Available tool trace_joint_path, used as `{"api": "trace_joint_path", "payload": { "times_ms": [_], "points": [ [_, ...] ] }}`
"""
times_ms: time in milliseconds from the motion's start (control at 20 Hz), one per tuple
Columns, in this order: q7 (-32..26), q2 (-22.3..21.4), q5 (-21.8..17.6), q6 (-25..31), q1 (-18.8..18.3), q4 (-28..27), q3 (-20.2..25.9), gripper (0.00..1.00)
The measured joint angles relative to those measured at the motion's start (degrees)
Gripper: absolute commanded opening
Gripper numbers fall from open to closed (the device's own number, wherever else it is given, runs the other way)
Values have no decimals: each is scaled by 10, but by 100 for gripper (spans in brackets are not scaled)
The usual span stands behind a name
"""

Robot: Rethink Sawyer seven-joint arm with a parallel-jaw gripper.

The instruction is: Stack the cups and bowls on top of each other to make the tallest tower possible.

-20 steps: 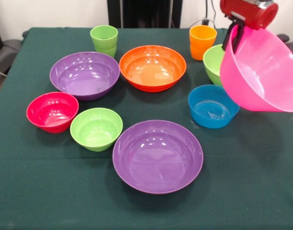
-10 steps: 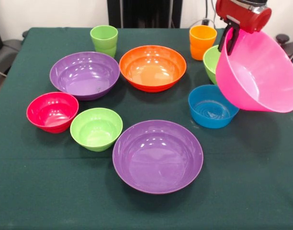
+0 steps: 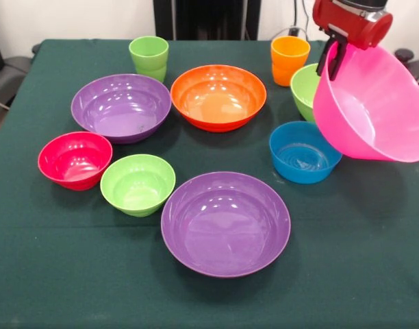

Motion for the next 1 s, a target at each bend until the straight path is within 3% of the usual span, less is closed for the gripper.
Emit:
{"api": "trace_joint_path", "payload": {
  "times_ms": [1000],
  "points": [
    [0, -2, -36, -27, -32, 2, 15, 0]
  ]
}}
